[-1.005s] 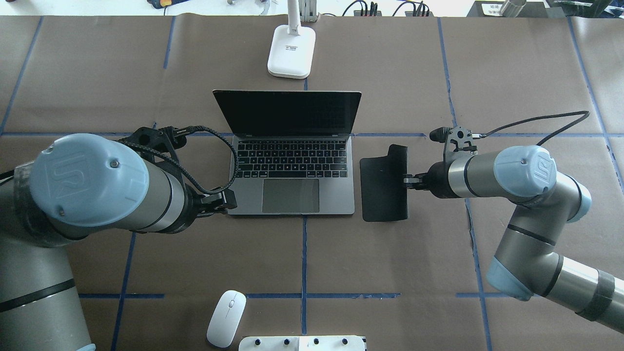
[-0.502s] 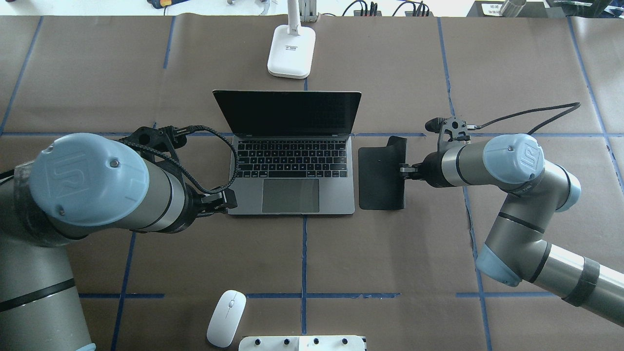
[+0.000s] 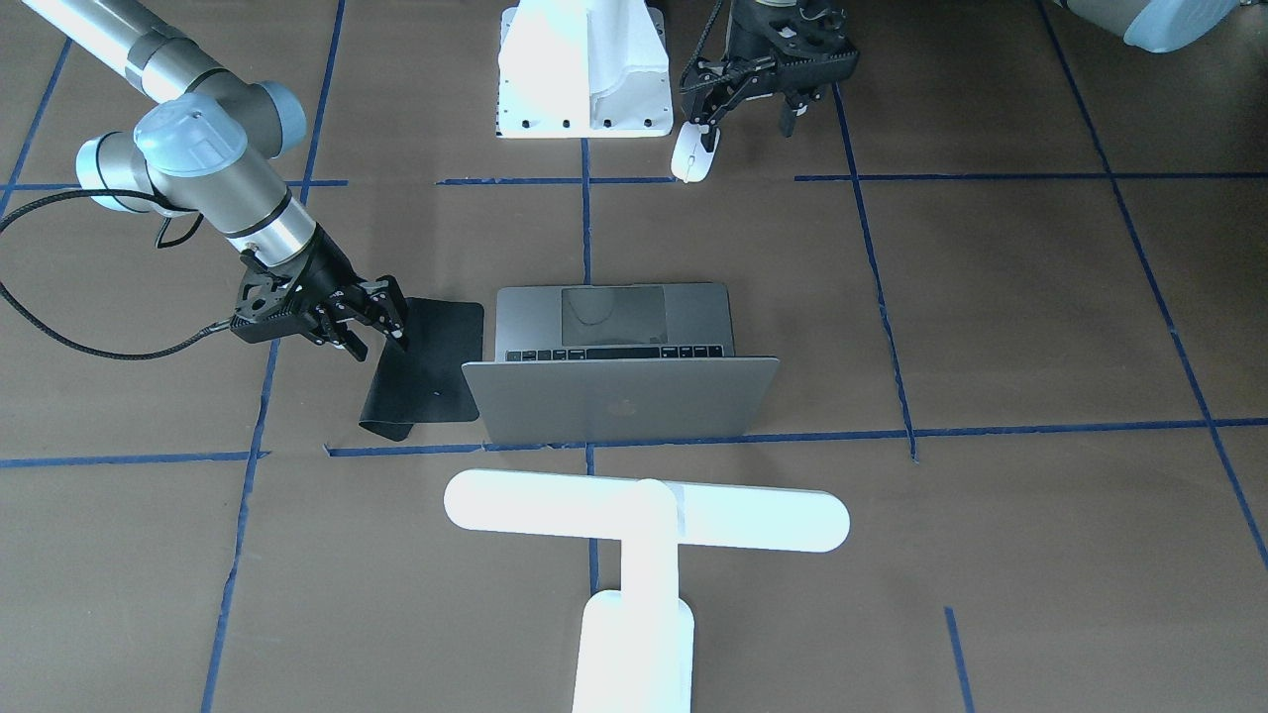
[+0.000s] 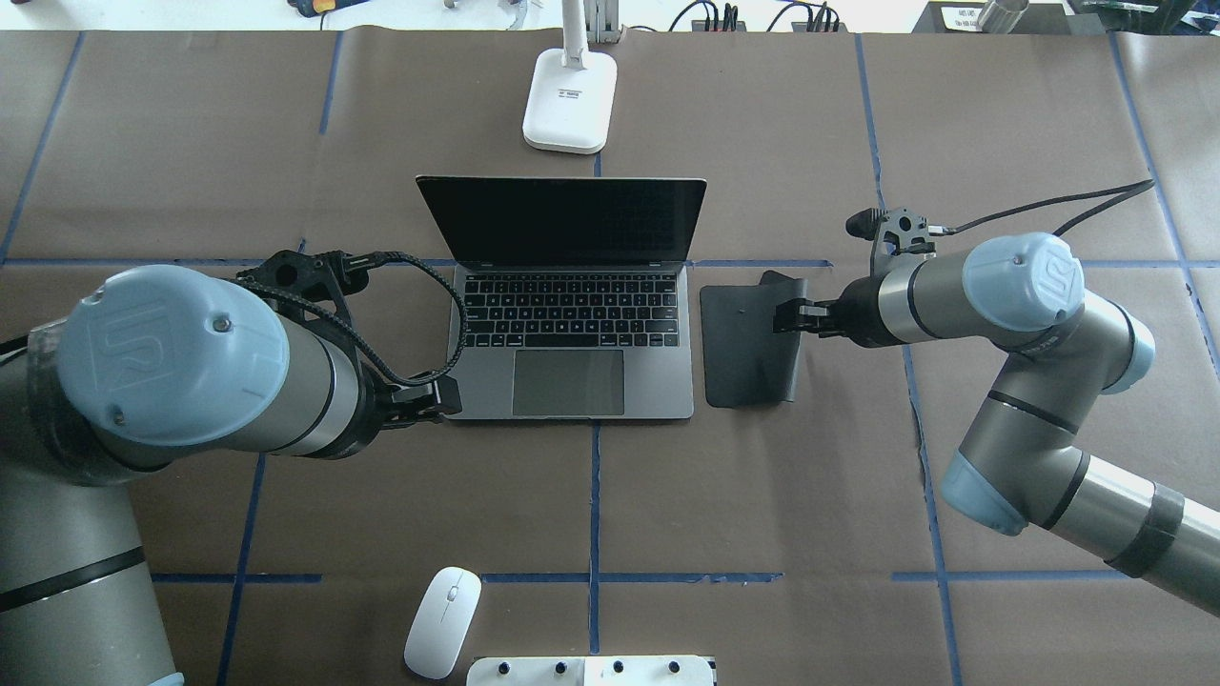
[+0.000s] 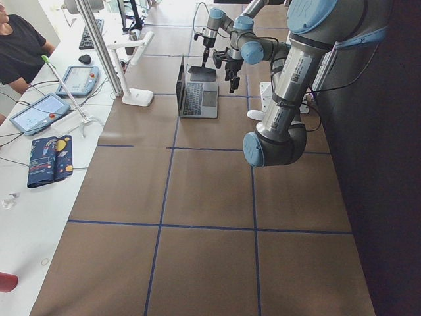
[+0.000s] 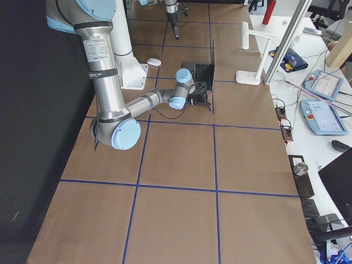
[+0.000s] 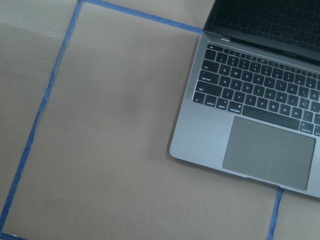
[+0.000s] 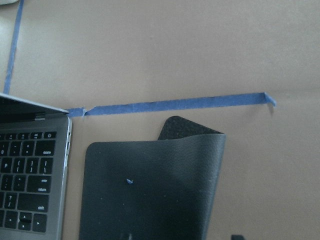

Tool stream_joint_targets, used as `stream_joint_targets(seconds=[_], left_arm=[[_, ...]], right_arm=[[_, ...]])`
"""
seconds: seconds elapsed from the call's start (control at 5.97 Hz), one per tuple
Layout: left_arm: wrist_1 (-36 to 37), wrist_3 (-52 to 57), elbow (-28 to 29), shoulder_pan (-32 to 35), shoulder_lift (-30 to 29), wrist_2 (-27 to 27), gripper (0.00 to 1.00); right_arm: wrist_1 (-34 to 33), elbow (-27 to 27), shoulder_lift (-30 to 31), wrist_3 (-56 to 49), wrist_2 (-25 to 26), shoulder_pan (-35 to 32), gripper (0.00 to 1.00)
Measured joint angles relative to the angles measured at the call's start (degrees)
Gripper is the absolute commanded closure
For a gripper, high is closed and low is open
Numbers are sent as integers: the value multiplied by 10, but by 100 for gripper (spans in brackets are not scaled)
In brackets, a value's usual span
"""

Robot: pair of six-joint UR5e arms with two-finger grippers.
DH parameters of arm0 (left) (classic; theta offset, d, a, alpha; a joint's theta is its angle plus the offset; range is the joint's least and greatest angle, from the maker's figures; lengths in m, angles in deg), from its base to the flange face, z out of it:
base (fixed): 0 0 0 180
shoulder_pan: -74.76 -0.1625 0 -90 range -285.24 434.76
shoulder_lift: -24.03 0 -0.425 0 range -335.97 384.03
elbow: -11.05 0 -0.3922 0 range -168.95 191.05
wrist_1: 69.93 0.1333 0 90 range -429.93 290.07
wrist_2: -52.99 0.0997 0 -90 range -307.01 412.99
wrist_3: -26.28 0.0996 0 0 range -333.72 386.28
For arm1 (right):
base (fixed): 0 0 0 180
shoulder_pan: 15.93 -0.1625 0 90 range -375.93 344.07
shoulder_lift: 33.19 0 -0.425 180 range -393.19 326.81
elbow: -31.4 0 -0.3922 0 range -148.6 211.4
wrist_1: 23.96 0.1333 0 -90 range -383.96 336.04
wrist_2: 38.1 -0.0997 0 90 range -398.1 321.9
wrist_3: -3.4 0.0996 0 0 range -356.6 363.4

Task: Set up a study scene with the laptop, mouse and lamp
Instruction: 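Release the pad and raise the right gripper while the left gripper reaches the mouse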

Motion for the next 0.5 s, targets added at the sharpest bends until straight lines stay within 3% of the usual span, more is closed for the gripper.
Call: stream_joint_targets(seconds=[0.33,0.5], left_arm=[[-77,54,1,-9,66,-1,0],[-105,76,2,-29,89,-1,0]], right_arm=[[-66,18,-7,-6,-67,-48,0],[-138,43,-14,-25,-75,-62,0]])
